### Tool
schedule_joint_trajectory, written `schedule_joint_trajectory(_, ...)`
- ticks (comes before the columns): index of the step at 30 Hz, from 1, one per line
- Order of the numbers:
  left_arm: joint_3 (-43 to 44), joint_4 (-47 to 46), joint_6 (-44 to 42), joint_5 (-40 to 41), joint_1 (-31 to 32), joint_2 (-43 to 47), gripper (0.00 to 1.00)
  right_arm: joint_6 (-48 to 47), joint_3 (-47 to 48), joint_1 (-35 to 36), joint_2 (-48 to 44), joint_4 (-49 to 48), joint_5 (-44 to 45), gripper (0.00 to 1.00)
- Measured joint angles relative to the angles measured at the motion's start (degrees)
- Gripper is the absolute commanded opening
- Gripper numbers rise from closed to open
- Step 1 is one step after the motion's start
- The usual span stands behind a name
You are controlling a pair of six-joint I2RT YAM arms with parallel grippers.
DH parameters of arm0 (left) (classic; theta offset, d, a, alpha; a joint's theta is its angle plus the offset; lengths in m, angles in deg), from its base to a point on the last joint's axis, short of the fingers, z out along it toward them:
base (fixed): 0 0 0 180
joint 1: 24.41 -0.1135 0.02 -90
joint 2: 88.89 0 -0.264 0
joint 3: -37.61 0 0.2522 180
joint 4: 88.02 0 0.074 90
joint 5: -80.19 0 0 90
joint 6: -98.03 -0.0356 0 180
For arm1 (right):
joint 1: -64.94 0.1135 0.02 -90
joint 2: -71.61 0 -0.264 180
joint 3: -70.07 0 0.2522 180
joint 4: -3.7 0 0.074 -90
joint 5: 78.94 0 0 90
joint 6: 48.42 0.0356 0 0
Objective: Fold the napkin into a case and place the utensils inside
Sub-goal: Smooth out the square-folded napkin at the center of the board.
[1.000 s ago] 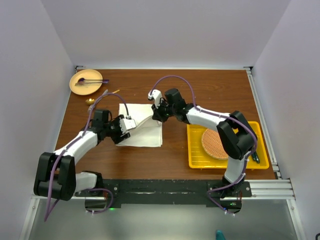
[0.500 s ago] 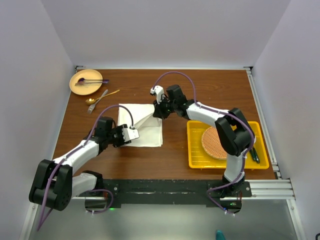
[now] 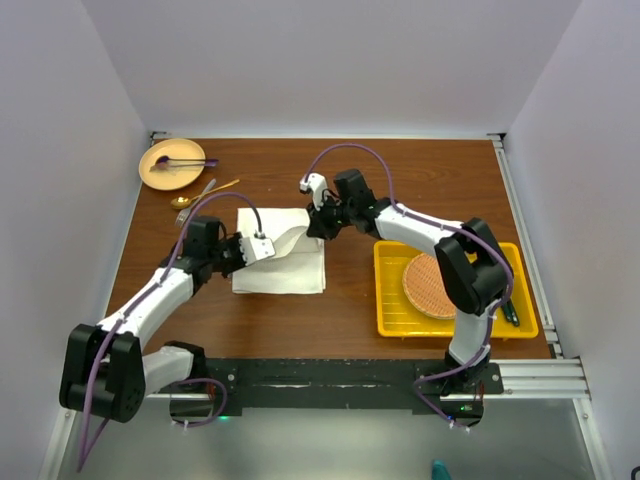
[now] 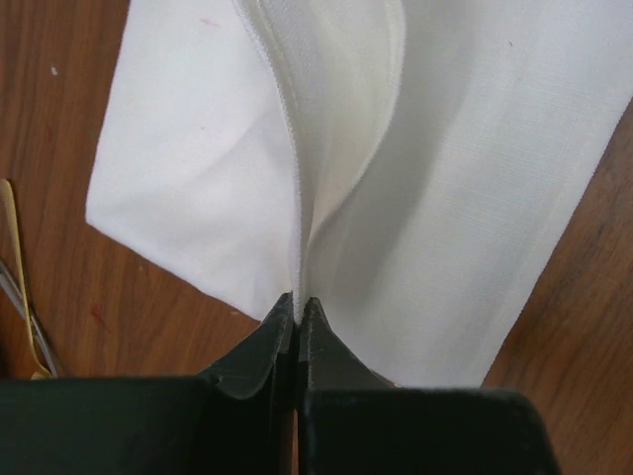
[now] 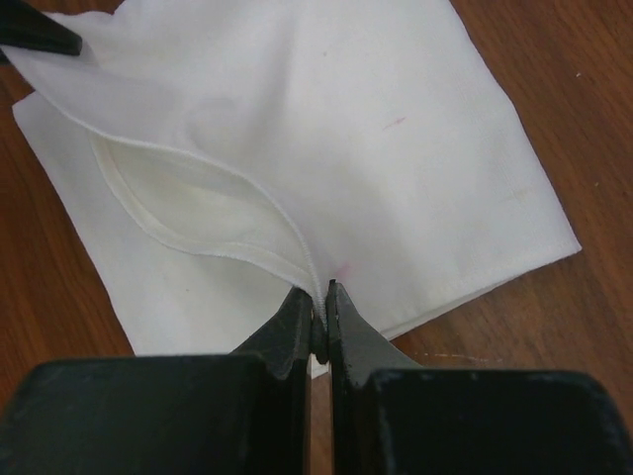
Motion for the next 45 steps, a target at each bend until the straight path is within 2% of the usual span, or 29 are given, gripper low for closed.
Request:
schedule_joint_trajectory(5, 4.5, 4.9, -0.5, -1.9, -0.7, 0.0, 0.00, -2.1, -0.3, 0.0, -3.6, 1.4, -0.9, 0.00)
schedule_joint_trajectory(14, 5.6, 12.1, -3.5, -3.8, -0.7, -0.5, 0.00, -5.2, -3.8, 1.3, -6.4, 2.8, -3.5, 0.00)
schedule_joint_trajectory(30, 4.3, 14.5, -6.4, -3.3, -1.0, -2.4, 0.00, -12.5, -6.8, 3.7, -4.5, 6.6, -3.8, 0.00)
schedule_joint_trajectory(39, 10.5, 19.3, -6.4, -3.6, -1.1, -1.9, 0.00, -13.4, -5.2, 3.6, -6.1, 10.3, -4.2, 0.00)
schedule_joint_trajectory(45, 9.9, 21.0, -7.1, -4.2, -1.1, -1.4, 0.00, -14.4, -5.2, 3.5, -7.1, 11.3, -4.2, 0.00)
